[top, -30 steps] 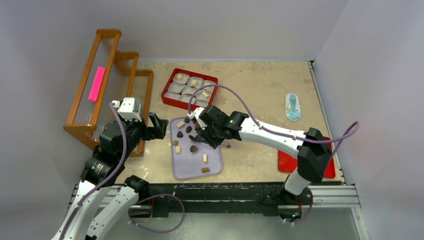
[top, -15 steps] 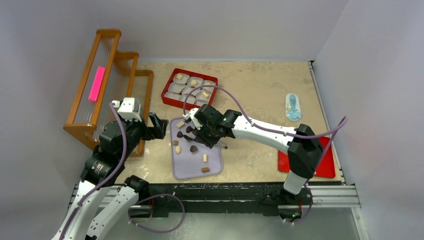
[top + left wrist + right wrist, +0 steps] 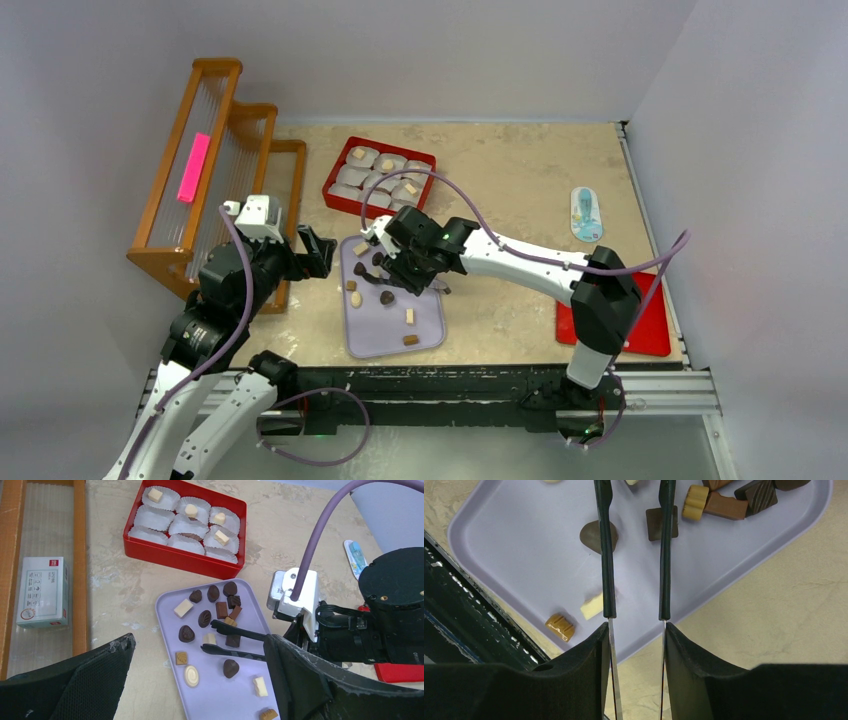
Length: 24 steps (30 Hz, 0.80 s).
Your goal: Pack the chocolate
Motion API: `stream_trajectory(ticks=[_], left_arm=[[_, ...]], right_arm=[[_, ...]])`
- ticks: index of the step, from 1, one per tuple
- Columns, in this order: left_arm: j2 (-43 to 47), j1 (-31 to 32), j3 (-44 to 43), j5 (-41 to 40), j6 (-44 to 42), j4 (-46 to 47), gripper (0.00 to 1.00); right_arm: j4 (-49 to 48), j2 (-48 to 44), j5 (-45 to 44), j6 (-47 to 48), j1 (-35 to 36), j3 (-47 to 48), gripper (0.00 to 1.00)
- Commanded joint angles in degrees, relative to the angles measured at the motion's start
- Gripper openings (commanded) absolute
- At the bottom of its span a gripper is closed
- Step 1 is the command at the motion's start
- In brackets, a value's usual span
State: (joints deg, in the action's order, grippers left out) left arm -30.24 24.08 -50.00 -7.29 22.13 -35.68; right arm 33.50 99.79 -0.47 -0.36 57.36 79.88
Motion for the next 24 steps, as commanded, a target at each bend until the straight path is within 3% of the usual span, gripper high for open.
stream_trajectory(ticks=[1, 10, 17, 24], left_arm=[[-0.08, 0.18, -0.37, 0.1, 0.72, 1.58, 1.0], [-0.07, 0.18, -0.36, 0.1, 0.72, 1.6, 1.0], [0.08, 0.18, -0.36, 0.08, 0.72, 1.58, 1.0], [0.24, 0.18, -0.41, 0.0, 0.72, 1.49, 1.0]], right_arm=[[-0.73, 1.29, 0.38, 2.1, 0.29, 3.12, 0.44], [-0.69, 1.65, 1.51, 2.21, 0.29, 3.28, 0.39], [-1.94, -0.29, 3.03, 2.12, 0.29, 2.33, 0.19], [-2.0, -2.23, 4.78, 0.87, 0.29, 1.69, 0.15]])
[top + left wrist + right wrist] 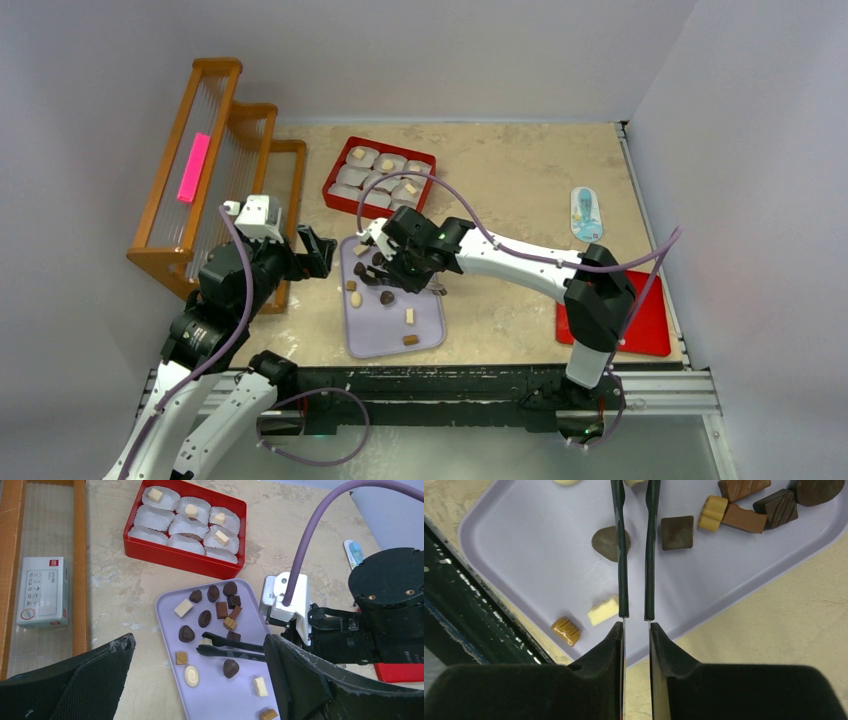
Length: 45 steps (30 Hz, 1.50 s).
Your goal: Pack the chocolate
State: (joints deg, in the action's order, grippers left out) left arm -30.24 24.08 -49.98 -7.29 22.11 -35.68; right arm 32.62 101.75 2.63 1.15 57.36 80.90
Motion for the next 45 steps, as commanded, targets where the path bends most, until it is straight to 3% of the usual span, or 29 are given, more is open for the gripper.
stream_trajectory(ticks=[1, 10, 20, 45], left_arm=[[0.27, 0.18, -0.39, -0.08, 0.74, 1.49, 1.0], [0.32, 0.18, -0.45, -0.27, 0.83, 1.4, 1.0], [0.2, 0.18, -0.44, -0.3, 0.83, 1.53, 1.0], [0.34, 0.18, -0.4, 0.17, 0.8, 1.58, 1.0]], right_arm=[[-1.23, -4.53, 1.33, -0.66, 0.29, 0.59, 0.15], [-2.07, -6.92, -1.9, -0.54, -1.37, 1.77, 0.15], [-7.42, -7.2, 0.31, -0.69, -10.22, 5.93, 0.15], [-6.69, 14.16, -9.23, -2.98, -15.73, 26.59, 0.21]])
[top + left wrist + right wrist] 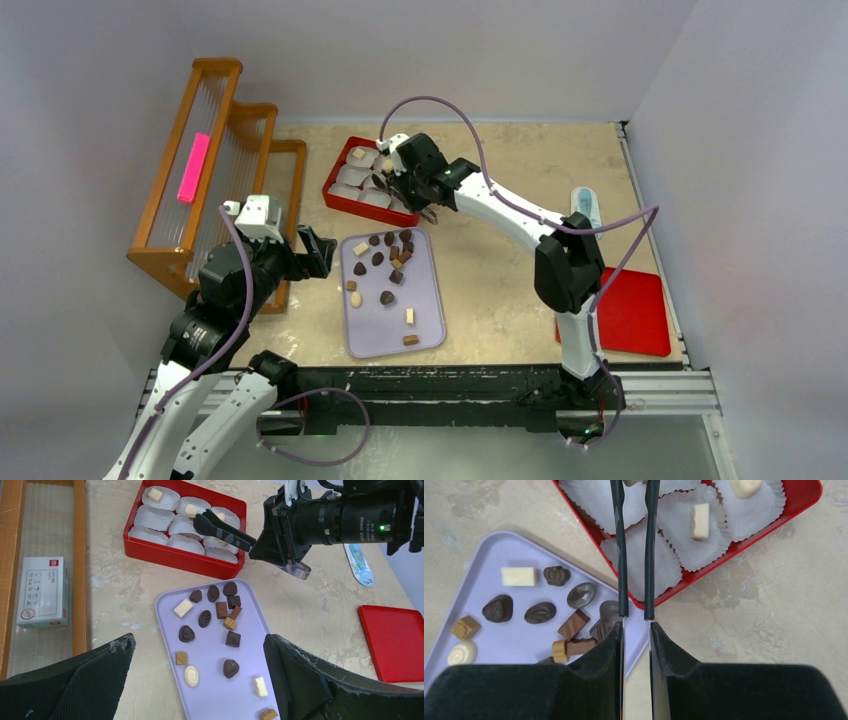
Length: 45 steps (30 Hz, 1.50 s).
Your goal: Pack the chocolate
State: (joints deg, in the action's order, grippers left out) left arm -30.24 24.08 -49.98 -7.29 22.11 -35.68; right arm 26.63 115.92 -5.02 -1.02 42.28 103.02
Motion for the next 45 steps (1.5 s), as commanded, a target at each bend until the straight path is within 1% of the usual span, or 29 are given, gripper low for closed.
stream_trajectory(ticks=[1, 8, 18, 25, 33, 40, 45], left_arm=[[0.35, 0.18, -0.39, 0.17, 0.83, 1.58, 1.0], [0.5, 0.18, -0.39, 0.0, 0.82, 1.49, 1.0], [0.51, 0.22, -0.5, -0.34, 0.85, 1.43, 1.0], [0.53, 0.18, -0.56, -0.27, 0.83, 1.41, 1.0], [0.59, 0.15, -0.49, -0.18, 0.83, 1.47, 1.0], [0.62, 0.18, -0.46, -0.25, 0.83, 1.4, 1.0], [0.39, 0.23, -0.39, -0.18, 0.83, 1.49, 1.0]], right_arm=[[-0.65, 0.59, -1.73, -0.95, -0.81, 4.73, 0.22], [0.44, 3.97, -0.64, -1.36, -1.47, 7.21, 0.24], [0.53, 6.55, 0.79, -1.52, -2.12, 8.78, 0.28], [1.57, 8.44, 1.07, -1.36, -2.13, 10.89, 0.35], [2.21, 8.1, 0.84, -1.18, -2.16, 12.02, 0.42], [2.94, 5.55, 0.77, -0.84, -2.19, 11.97, 0.42], [3.01, 1.33, 1.1, -0.74, -2.14, 9.12, 0.42]])
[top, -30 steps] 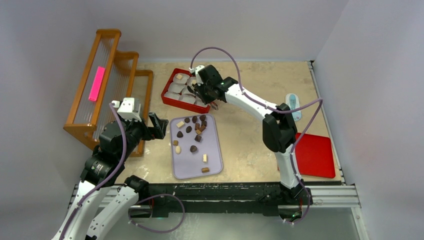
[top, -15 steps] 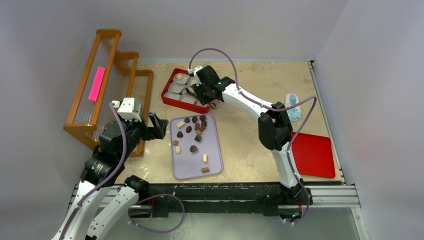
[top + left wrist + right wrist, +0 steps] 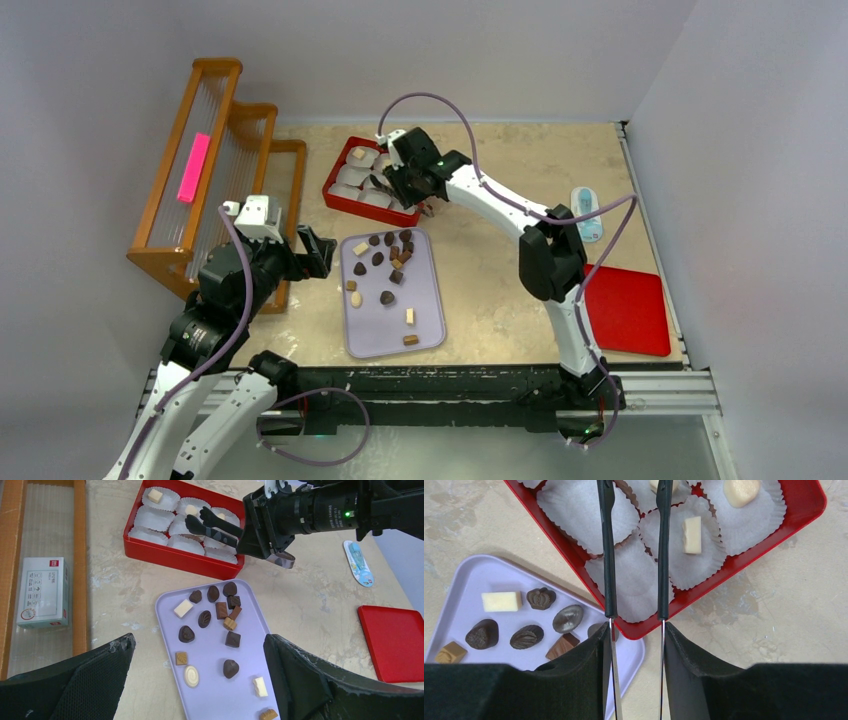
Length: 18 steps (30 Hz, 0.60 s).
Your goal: Pack the chocolate
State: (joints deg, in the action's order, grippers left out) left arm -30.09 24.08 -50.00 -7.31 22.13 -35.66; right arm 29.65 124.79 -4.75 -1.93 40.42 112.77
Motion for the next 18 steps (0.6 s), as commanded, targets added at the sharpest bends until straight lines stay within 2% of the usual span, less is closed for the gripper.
stream_trajectory(ticks=[1, 18], left_arm=[[0.17, 0.23, -0.43, -0.12, 0.81, 1.47, 1.0], [-0.39, 0.18, -0.41, -0.07, 0.72, 1.56, 1.0]], right_arm=[[-0.36, -8.67, 1.02, 0.15, -0.26, -1.57, 0.42], [-5.03, -29.73, 4.67, -1.84, 0.57, -25.75, 0.41]])
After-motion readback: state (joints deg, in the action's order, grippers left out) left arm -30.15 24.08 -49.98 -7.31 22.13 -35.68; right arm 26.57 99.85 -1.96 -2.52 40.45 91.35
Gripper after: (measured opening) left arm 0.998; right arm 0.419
